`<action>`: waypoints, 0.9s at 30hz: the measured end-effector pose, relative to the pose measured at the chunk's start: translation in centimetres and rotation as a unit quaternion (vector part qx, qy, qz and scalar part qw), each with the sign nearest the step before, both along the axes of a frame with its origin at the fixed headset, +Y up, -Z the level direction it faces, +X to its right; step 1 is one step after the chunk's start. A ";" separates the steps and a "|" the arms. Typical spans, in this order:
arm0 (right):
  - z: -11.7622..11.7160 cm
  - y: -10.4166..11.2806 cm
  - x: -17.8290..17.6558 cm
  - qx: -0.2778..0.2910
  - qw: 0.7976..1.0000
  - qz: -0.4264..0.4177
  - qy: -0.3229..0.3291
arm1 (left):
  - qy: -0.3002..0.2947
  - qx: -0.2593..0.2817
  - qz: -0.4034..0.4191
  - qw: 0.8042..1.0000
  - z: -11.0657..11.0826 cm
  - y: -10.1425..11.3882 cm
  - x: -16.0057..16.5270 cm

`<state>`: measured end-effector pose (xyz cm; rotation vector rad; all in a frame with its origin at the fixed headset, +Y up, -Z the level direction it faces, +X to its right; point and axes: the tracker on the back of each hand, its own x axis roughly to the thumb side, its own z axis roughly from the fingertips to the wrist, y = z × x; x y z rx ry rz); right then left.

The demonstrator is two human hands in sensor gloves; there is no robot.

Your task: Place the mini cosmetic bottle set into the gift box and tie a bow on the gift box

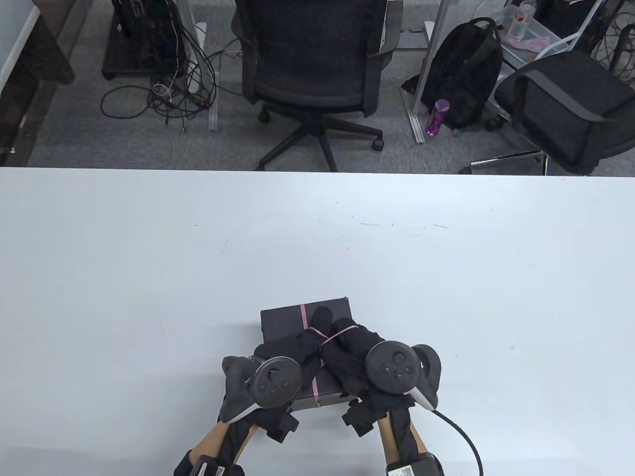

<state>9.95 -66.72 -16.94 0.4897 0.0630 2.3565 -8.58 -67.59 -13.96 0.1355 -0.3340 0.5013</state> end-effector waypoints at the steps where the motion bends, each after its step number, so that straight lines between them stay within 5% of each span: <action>1: -0.2 -0.1 0.1 -0.025 1.000 -0.004 0.012 | -0.007 0.007 0.003 1.000 0.1 -0.1 0.0; 5: -0.5 -0.3 0.1 -0.065 0.997 0.011 0.038 | -0.054 0.022 0.011 0.998 0.1 -0.2 0.0; 13: -0.8 -0.7 0.2 -0.057 0.996 0.023 0.060 | -0.155 0.037 0.051 0.986 -0.2 -0.5 -0.2; 22: -0.6 -0.9 0.3 -0.046 0.998 0.007 0.047 | -0.068 0.093 -0.057 0.992 0.6 0.2 -0.3; 27: -0.3 -0.7 0.1 -0.023 0.999 0.009 0.036 | -0.030 0.092 -0.033 0.995 0.4 0.1 -1.1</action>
